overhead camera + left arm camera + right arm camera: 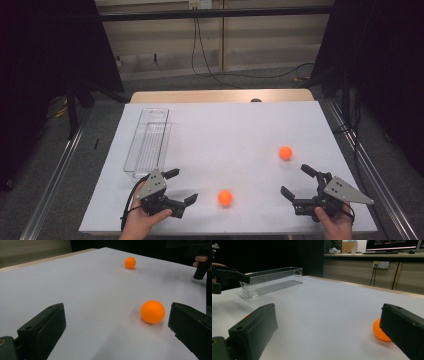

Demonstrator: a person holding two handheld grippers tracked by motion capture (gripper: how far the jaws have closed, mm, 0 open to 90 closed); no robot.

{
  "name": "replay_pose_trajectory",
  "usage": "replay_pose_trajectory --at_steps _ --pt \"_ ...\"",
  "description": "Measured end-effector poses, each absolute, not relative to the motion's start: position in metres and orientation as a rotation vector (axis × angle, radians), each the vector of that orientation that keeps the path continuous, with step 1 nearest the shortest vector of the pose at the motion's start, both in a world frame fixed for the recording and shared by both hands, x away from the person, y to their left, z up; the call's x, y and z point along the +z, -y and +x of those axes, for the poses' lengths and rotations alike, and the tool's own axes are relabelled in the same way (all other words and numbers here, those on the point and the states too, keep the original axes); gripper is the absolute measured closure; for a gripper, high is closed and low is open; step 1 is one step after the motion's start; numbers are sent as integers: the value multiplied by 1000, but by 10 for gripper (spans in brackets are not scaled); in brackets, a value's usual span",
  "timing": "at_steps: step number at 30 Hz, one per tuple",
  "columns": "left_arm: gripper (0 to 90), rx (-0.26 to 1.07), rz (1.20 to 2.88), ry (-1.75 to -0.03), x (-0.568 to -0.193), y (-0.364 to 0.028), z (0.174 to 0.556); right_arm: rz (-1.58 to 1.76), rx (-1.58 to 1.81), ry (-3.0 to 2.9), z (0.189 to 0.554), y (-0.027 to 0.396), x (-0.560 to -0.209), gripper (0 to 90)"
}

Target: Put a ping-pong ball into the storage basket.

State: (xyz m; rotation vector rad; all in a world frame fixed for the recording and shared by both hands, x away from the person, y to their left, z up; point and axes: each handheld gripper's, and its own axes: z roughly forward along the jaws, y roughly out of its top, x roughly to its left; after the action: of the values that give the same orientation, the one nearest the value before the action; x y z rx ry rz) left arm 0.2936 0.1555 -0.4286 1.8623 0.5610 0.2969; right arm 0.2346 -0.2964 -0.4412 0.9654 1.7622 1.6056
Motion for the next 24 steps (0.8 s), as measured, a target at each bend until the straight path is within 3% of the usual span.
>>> replay_pose_trajectory --at_steps 24 --pt "19 242 1903 -544 -427 -137 295 964 1613 -1762 235 297 -441 6"
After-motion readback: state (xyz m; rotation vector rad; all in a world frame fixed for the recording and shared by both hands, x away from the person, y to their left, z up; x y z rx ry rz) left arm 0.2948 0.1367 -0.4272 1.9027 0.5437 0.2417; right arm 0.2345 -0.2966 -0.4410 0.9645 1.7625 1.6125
